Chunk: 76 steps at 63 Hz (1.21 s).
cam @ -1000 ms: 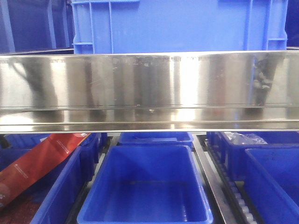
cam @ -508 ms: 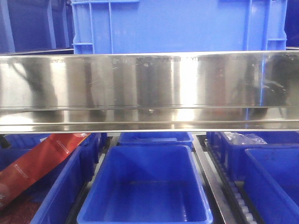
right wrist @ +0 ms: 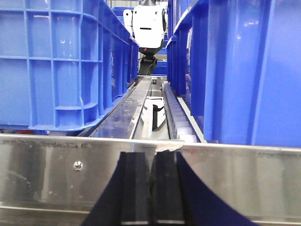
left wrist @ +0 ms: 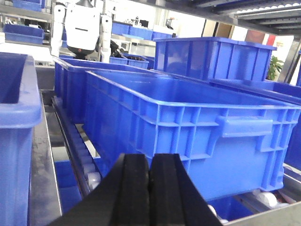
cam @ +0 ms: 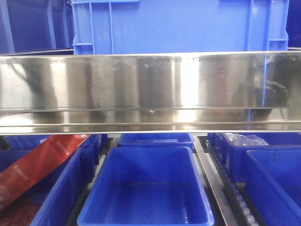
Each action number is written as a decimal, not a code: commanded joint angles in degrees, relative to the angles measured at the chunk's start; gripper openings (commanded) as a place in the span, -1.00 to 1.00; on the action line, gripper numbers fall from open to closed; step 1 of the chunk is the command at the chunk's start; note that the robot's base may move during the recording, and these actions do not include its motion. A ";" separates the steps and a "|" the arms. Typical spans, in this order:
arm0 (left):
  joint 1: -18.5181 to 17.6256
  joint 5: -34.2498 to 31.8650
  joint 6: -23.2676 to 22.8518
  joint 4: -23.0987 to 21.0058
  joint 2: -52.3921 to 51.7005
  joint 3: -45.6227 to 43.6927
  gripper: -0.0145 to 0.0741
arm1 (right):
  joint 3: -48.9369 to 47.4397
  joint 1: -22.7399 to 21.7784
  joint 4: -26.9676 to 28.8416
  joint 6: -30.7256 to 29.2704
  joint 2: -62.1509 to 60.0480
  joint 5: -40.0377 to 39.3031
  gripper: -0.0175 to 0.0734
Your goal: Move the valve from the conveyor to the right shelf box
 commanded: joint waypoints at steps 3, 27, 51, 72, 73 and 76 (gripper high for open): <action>-0.37 -1.04 -0.25 -0.35 -0.37 0.08 -0.92 | 0.11 -0.16 0.97 -0.56 -0.21 0.01 -0.98; -0.37 -1.04 -0.25 -0.35 -0.37 0.08 -0.92 | 0.11 -0.16 0.97 -0.56 -0.21 0.01 -0.98; -0.37 -1.23 -0.25 -0.35 -0.37 0.08 -0.92 | 0.11 -0.16 0.97 -0.56 -0.21 0.01 -0.98; 8.15 -0.51 -14.25 24.11 -7.88 7.69 -0.92 | 0.11 -0.16 0.97 -0.56 -0.21 0.01 -0.98; 8.83 -0.37 -15.93 25.73 -8.81 8.65 -0.92 | 0.11 -0.16 0.97 -0.56 -0.21 0.01 -0.98; 11.20 -0.07 -18.58 27.74 -10.81 10.65 -0.92 | 0.11 -0.16 0.97 -0.56 -0.21 0.01 -0.98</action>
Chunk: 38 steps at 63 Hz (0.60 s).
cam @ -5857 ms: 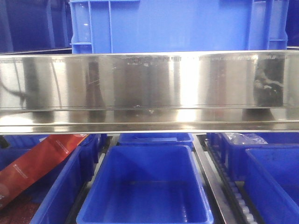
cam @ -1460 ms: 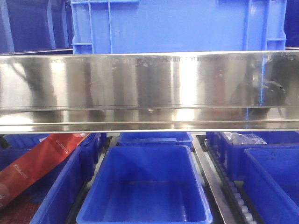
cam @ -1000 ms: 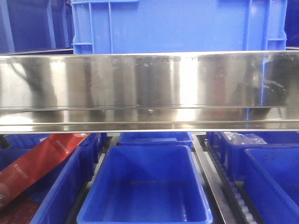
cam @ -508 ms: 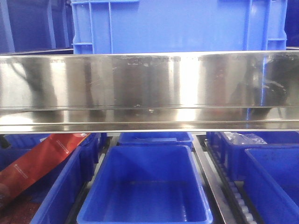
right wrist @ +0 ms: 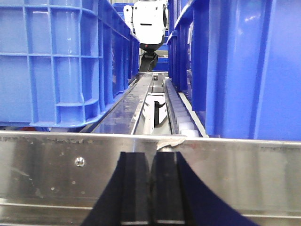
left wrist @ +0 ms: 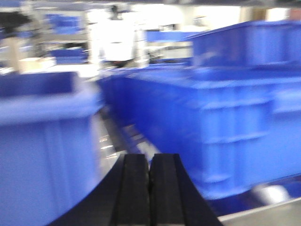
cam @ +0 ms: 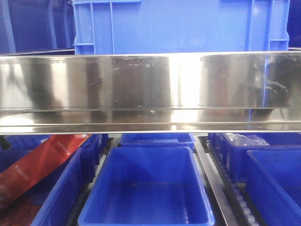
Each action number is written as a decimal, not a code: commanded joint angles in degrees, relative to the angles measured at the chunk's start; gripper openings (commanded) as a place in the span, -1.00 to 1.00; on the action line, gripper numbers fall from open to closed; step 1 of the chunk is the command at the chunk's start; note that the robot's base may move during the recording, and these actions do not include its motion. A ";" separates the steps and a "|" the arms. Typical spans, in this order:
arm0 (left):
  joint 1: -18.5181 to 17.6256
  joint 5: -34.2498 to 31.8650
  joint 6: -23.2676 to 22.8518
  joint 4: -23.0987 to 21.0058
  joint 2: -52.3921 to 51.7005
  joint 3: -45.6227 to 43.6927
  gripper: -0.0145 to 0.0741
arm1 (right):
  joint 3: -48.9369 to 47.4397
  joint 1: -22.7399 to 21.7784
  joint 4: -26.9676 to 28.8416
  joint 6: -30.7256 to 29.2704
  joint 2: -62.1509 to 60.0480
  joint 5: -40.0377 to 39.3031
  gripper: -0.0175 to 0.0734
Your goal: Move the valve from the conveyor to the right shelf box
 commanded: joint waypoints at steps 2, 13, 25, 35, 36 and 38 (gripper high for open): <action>4.64 0.35 -7.31 6.03 -4.88 4.62 -0.92 | 0.11 -0.16 0.13 -0.56 -0.21 -0.79 -0.98; 12.41 0.35 -7.31 5.90 -14.33 12.79 -0.92 | 0.11 -0.16 0.13 -0.56 -0.21 -0.79 -0.98; 14.91 -0.08 -7.31 5.81 -18.28 18.25 -0.92 | 0.11 -0.16 0.13 -0.56 -0.21 -0.79 -0.98; 14.79 -2.75 -7.31 5.52 -18.28 20.80 -0.92 | 0.11 -0.16 0.13 -0.56 -0.21 -0.79 -0.98; 14.79 -3.25 -7.31 5.52 -18.28 20.80 -0.92 | 0.11 -0.16 0.13 -0.56 -0.21 -0.79 -0.98; 14.79 -2.66 -7.31 5.52 -18.28 20.80 -0.92 | 0.11 -0.16 0.13 -0.56 -0.21 -0.79 -0.98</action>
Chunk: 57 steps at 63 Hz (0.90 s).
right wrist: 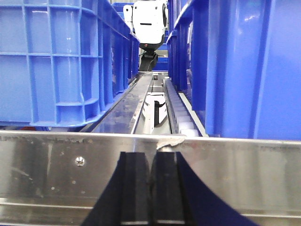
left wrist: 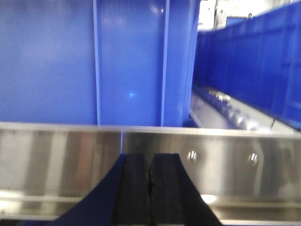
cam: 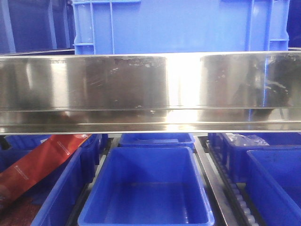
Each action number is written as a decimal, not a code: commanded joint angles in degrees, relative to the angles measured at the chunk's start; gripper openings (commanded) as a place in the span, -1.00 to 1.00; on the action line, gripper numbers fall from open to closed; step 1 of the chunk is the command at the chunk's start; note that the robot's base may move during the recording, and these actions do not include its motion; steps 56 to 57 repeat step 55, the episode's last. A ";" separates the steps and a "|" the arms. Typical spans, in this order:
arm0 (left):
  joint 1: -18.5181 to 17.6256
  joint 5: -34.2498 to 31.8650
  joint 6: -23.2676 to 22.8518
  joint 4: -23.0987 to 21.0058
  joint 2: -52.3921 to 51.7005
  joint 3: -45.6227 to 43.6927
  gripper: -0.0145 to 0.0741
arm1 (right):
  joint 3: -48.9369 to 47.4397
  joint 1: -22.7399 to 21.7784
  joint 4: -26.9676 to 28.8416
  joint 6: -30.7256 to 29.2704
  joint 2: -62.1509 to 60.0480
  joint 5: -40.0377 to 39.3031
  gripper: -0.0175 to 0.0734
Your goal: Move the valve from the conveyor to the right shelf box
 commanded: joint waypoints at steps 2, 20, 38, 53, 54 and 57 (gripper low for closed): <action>0.04 -1.41 -0.39 -0.20 -0.38 0.15 -0.92 | 0.11 -0.16 0.13 -0.56 -0.21 -0.91 -0.98; 0.04 -1.82 -0.39 -0.20 -0.38 0.15 -0.92 | 0.11 -0.16 0.13 -0.56 -0.21 -0.91 -0.98; 0.04 -1.82 -0.39 -0.20 -0.38 0.15 -0.92 | 0.11 -0.16 0.13 -0.56 -0.21 -0.91 -0.98; 0.04 -1.82 -0.39 -0.20 -0.38 0.15 -0.92 | 0.11 -0.16 0.13 -0.56 -0.21 -0.91 -0.98; 0.04 -1.82 -0.39 -0.20 -0.38 0.15 -0.92 | 0.11 -0.16 0.13 -0.56 -0.21 -0.91 -0.98; 0.04 -1.82 -0.39 -0.20 -0.38 0.15 -0.92 | 0.11 -0.16 0.13 -0.56 -0.21 -0.91 -0.98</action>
